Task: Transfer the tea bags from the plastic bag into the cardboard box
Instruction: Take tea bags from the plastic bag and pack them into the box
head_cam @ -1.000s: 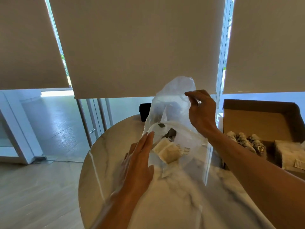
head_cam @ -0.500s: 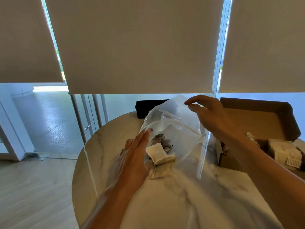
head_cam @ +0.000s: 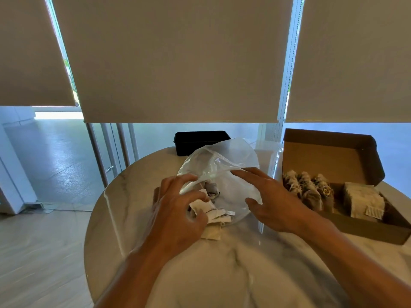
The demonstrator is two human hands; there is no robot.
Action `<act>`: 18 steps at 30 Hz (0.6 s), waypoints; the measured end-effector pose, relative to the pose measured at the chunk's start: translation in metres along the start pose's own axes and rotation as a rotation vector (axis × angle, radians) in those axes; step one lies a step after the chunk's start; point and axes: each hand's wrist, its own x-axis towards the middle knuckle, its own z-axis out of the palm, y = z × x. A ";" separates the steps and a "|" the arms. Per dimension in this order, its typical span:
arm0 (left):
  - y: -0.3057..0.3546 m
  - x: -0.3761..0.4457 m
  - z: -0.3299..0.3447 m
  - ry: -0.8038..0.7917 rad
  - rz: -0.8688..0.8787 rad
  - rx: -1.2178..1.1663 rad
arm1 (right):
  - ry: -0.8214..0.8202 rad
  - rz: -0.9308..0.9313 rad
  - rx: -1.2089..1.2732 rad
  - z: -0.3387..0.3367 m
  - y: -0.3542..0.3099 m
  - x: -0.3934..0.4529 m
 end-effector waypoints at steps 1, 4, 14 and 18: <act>0.004 -0.001 0.000 -0.046 0.030 0.028 | 0.000 0.003 0.009 0.000 0.001 0.000; 0.010 -0.004 0.004 -0.168 0.079 0.184 | 0.004 -0.005 0.015 0.001 0.002 0.000; 0.006 0.000 0.015 -0.167 0.047 0.303 | 0.059 -0.009 0.064 0.000 0.008 -0.001; 0.012 0.005 0.010 -0.020 0.030 0.180 | 0.114 -0.008 0.070 -0.004 0.012 -0.001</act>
